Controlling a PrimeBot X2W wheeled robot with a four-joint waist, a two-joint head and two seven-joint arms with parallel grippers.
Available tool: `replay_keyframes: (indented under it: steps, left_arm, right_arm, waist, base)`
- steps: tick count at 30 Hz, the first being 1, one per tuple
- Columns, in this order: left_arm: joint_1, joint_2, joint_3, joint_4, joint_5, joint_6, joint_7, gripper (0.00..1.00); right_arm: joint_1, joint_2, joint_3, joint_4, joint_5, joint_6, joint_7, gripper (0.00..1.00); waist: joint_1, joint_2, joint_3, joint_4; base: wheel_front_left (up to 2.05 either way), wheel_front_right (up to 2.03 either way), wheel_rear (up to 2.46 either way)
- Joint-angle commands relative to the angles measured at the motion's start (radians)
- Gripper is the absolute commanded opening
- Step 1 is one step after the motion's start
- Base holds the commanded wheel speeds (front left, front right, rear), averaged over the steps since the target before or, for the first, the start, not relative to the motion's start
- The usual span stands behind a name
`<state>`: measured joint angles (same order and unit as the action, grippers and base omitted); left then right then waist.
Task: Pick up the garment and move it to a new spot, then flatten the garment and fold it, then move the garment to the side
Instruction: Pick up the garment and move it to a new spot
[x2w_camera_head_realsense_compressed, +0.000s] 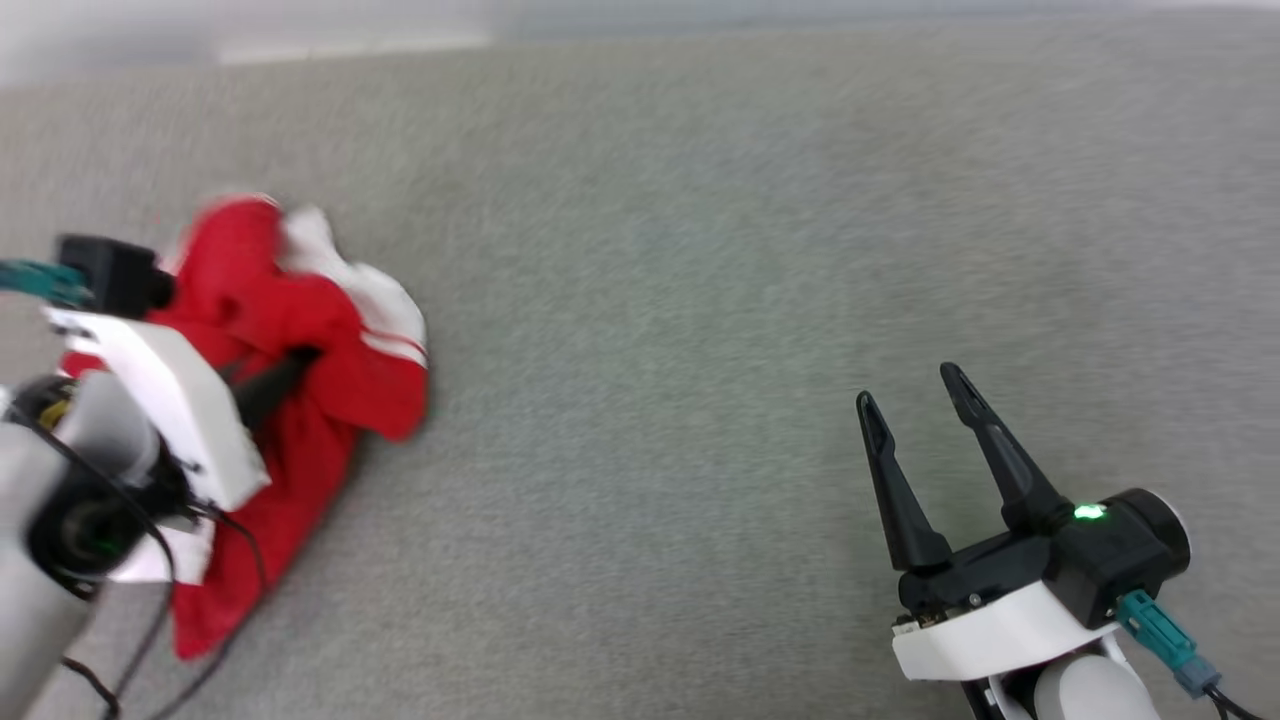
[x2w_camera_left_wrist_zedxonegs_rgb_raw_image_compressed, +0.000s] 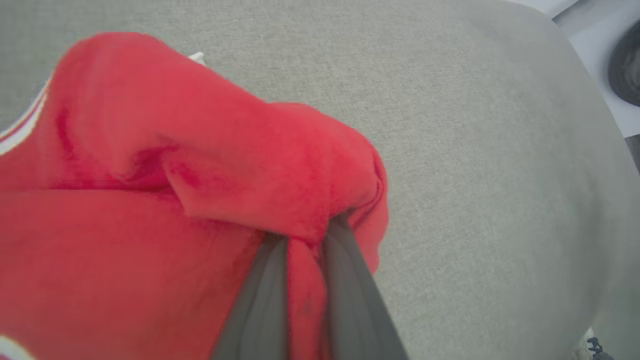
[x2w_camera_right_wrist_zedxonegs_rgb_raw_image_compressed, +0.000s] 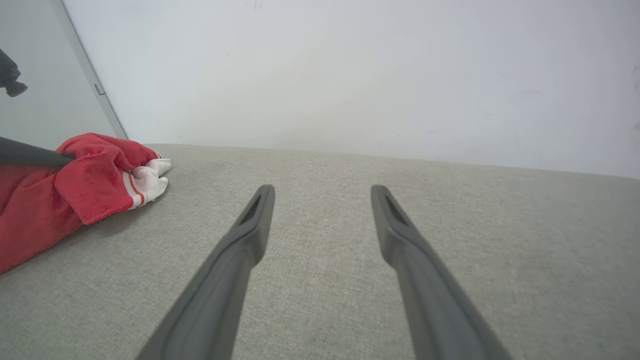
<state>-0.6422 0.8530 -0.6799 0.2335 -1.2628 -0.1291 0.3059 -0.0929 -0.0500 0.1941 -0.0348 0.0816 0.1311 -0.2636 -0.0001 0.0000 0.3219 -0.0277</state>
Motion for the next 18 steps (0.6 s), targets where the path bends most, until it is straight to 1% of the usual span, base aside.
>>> replay_keyframes:
  steps: [1, 5, 6, 7, 10, 11, 12, 18]
  left_arm:
    - [0.017, -0.021, -0.021, -0.014, 0.017, -0.001, -0.024, 0.00]
    - [0.025, -0.077, -0.068, -0.044, 0.044, -0.002, -0.079, 0.00]
    - [0.025, -0.077, -0.068, -0.044, 0.044, -0.002, -0.079, 0.00]
    - [0.013, -0.112, -0.085, -0.057, 0.057, -0.001, -0.106, 0.00]
    - [-0.022, -0.171, -0.115, -0.062, 0.084, -0.002, -0.139, 0.00]
    - [-0.022, -0.171, -0.115, -0.062, 0.084, -0.002, -0.139, 0.00]
    - [-0.033, -0.190, -0.124, -0.060, 0.092, -0.001, -0.148, 0.00]
    - [-0.102, -0.338, -0.183, -0.008, 0.117, -0.002, -0.199, 0.00]
  right_arm:
    - [0.017, 0.000, 0.001, 0.001, 0.008, -0.001, -0.002, 1.00]
    - [0.032, 0.000, -0.006, -0.001, 0.017, -0.001, -0.002, 1.00]
    - [0.032, 0.000, -0.006, -0.001, 0.017, -0.001, -0.002, 1.00]
    - [0.036, 0.000, -0.009, -0.004, 0.018, -0.001, -0.002, 1.00]
    - [0.037, 0.000, -0.011, -0.010, 0.022, -0.001, -0.002, 1.00]
    - [0.037, 0.000, -0.011, -0.010, 0.022, -0.001, -0.002, 1.00]
    - [0.038, 0.000, -0.011, -0.012, 0.023, -0.001, -0.002, 1.00]
    - [0.043, 0.000, -0.021, -0.026, 0.035, -0.001, -0.002, 1.00]
  waist:
    - [0.0001, 0.0000, -0.060, -0.061]
    - [0.0001, 0.0000, -0.092, -0.111]
    - [0.0001, 0.0000, -0.092, -0.111]
    - [0.0001, 0.0000, -0.101, -0.138]
    - [0.0001, 0.0000, -0.107, -0.178]
    - [0.0001, 0.0000, -0.107, -0.178]
    - [0.0001, 0.0000, -0.107, -0.192]
    - [0.0001, 0.0000, -0.093, -0.253]
  base:
    - [0.00, 0.00, 0.00]
    - [0.00, 0.00, 0.00]
    - [0.00, 0.00, 0.00]
    - [0.00, 0.00, 0.00]
    - [0.00, 0.00, 0.00]
    - [0.00, 0.00, 0.00]
    - [0.00, 0.00, 0.00]
    - [0.00, 0.00, 0.00]
